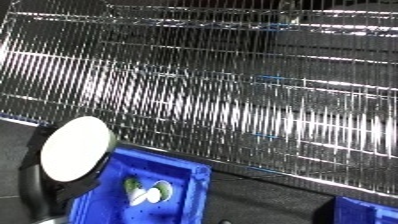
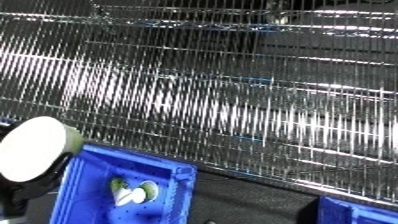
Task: Pick up the object and place it into the box
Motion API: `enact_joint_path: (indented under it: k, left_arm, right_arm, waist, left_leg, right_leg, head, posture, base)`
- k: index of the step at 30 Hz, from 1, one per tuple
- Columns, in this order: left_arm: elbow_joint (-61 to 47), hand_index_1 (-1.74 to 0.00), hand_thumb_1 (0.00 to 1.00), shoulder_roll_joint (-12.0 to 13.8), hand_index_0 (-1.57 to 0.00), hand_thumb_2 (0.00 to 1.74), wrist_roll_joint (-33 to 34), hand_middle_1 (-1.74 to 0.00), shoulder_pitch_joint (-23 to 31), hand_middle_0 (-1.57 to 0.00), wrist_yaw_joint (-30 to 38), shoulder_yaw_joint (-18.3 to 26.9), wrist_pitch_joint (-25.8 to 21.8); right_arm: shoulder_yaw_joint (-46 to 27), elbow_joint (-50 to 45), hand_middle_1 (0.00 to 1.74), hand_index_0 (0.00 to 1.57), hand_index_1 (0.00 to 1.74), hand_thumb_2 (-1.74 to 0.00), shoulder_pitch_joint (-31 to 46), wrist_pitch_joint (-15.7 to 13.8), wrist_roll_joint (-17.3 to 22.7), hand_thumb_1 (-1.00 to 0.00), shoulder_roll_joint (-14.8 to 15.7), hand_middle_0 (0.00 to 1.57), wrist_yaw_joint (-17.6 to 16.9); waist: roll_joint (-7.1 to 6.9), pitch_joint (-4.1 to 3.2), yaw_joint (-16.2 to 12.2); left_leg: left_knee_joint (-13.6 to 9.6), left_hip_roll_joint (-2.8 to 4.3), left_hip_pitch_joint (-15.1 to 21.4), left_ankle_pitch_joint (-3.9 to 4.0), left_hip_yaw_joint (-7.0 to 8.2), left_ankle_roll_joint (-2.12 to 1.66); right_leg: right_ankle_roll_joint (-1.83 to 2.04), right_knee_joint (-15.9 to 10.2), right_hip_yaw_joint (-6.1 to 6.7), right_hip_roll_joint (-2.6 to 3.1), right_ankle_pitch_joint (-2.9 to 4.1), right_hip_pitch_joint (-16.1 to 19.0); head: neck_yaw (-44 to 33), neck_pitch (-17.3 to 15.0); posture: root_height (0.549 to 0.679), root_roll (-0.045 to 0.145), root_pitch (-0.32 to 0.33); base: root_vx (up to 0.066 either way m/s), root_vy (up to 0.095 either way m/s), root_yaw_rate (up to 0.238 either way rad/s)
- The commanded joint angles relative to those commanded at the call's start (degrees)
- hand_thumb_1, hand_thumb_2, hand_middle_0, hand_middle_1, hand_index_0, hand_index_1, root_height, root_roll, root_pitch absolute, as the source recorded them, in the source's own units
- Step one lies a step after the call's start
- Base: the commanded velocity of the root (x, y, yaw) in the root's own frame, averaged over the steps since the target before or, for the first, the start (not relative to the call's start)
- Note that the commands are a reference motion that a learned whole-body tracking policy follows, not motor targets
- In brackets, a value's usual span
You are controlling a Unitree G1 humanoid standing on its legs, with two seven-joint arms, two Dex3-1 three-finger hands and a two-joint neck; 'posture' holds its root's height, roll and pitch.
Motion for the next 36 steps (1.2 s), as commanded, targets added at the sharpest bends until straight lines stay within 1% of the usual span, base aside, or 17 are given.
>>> enact_joint_path:
  k: [4,7,10,14,18,22,26,30,36]
  left_arm:
    - [3.3,-1.74,1.00,-1.0,-1.57,1.74,-0.2,-1.74,2.6,-1.57,2.6,0.6,1.0]
    - [7.1,-1.74,1.00,-1.4,-1.57,1.74,-4.4,-1.74,3.5,-1.57,1.9,1.1,2.2]
    - [12.0,-1.74,1.00,-1.4,-1.57,1.74,-8.4,-1.74,3.2,-1.57,-0.4,2.1,3.3]
    - [18.0,-1.74,1.00,-0.9,-1.57,1.74,-9.8,-1.74,2.1,-1.57,-2.4,2.6,4.4]
    - [23.3,-1.74,1.00,-1.0,-1.57,1.74,-10.8,-1.74,1.0,-1.57,-4.6,2.3,4.9]
    - [27.2,-1.39,0.80,-1.6,-1.26,1.39,-12.3,-1.39,-0.2,-1.26,-7.5,1.9,5.4]
    - [29.8,-1.04,0.60,-1.8,-0.94,1.04,-14.6,-1.04,-0.7,-0.94,-11.1,1.7,5.9]
    - [31.8,-0.70,0.40,-1.4,-0.63,0.70,-15.2,-0.70,-1.0,-0.63,-12.9,1.5,6.7]
    - [33.8,-0.17,0.10,-1.5,-0.16,0.17,-16.4,-0.17,-1.1,-0.16,-17.0,1.0,7.9]
  right_arm:
    - [0.2,0.9,0.00,0.00,0.00,0.00,-0.2,-0.3,1.2,0.00,0.5,0.00,-0.2]
    - [0.0,2.7,0.00,0.00,0.00,0.00,-0.2,-0.8,1.9,0.00,1.2,0.00,0.6]
    - [0.1,4.5,0.00,0.00,0.00,0.00,0.0,-1.3,2.1,0.00,1.7,0.00,1.7]
    - [0.8,5.6,0.00,0.00,0.00,0.00,0.3,-1.9,2.8,0.00,1.9,0.00,1.9]
    - [0.8,6.2,0.00,0.00,0.00,0.00,0.9,-2.0,2.9,0.00,1.8,0.00,2.4]
    - [0.7,7.1,0.00,0.00,0.00,0.00,1.3,-1.8,2.2,0.00,1.7,0.00,3.5]
    - [0.7,7.6,0.00,0.00,0.00,0.00,1.4,-1.5,1.6,0.00,1.4,0.00,4.2]
    - [0.7,7.7,0.00,0.00,0.00,0.00,1.3,-0.9,1.3,0.00,1.3,0.00,4.5]
    - [0.8,7.7,0.00,0.00,0.00,0.00,1.3,-0.5,1.2,0.00,1.4,0.00,4.9]
  waist:
    - [-0.20,0.00,1.0]
    - [-0.47,0.00,1.5]
    - [-0.93,0.00,1.5]
    - [-1.63,0.00,1.2]
    - [-2.43,0.00,0.7]
    - [-3.26,0.00,0.0]
    - [-3.67,0.00,-0.5]
    - [-3.96,0.00,-0.7]
    - [-4.16,0.00,-0.8]
  left_leg:
    - [-0.3,-0.09,0.4,0.36,-0.63,-0.09]
    - [-0.6,-0.14,0.8,0.58,-1.02,-0.08]
    - [-0.6,-0.12,1.3,0.68,-1.17,-0.02]
    - [-1.3,0.03,1.9,1.01,-1.22,-0.06]
    - [-2.2,0.27,2.5,1.28,-1.12,-0.12]
    - [-2.4,0.62,3.0,1.27,-0.87,-0.09]
    - [-2.7,0.97,3.5,1.34,-0.59,-0.21]
    - [-3.3,1.20,3.8,1.49,-0.43,-0.37]
    - [-3.8,1.20,4.2,1.56,-0.44,-0.45]
  right_leg:
    - [-0.48,0.1,-0.87,-0.13,-0.74,0.9]
    - [-0.83,0.6,-1.58,-0.37,-1.52,1.8]
    - [-1.07,1.0,-1.79,-0.42,-2.07,2.5]
    - [-1.22,0.5,-1.59,-0.02,-2.26,3.3]
    - [-1.22,-0.1,-1.37,0.44,-2.30,3.9]
    - [-1.23,-0.6,-0.92,0.97,-2.14,4.2]
    - [-1.15,-1.3,-0.45,1.35,-1.99,4.6]
    - [-0.97,-1.9,-0.33,1.43,-1.77,5.0]
    - [-0.86,-2.6,-0.34,1.38,-1.55,5.4]
  head:
    - [-5.9,-1.9]
    - [-10.6,-2.7]
    - [-15.1,-3.6]
    - [-20.1,-4.5]
    - [-23.3,-4.3]
    - [-24.8,-4.9]
    - [-25.4,-5.6]
    - [-24.8,-6.1]
    - [-24.2,-6.9]
  posture:
    - [0.650,0.039,0.135]
    - [0.650,0.040,0.126]
    - [0.649,0.040,0.118]
    - [0.650,0.041,0.112]
    - [0.651,0.039,0.108]
    - [0.651,0.038,0.104]
    - [0.652,0.037,0.101]
    - [0.652,0.037,0.099]
    - [0.653,0.036,0.099]
  base:
    - [-0.010,-0.053,0.116]
    - [0.013,-0.050,0.106]
    - [0.029,-0.025,0.086]
    - [0.020,-0.012,0.052]
    - [0.004,-0.002,-0.016]
    - [0.000,0.009,-0.072]
    - [0.002,0.020,-0.062]
    - [0.002,0.006,-0.018]
    - [-0.002,0.002,-0.003]
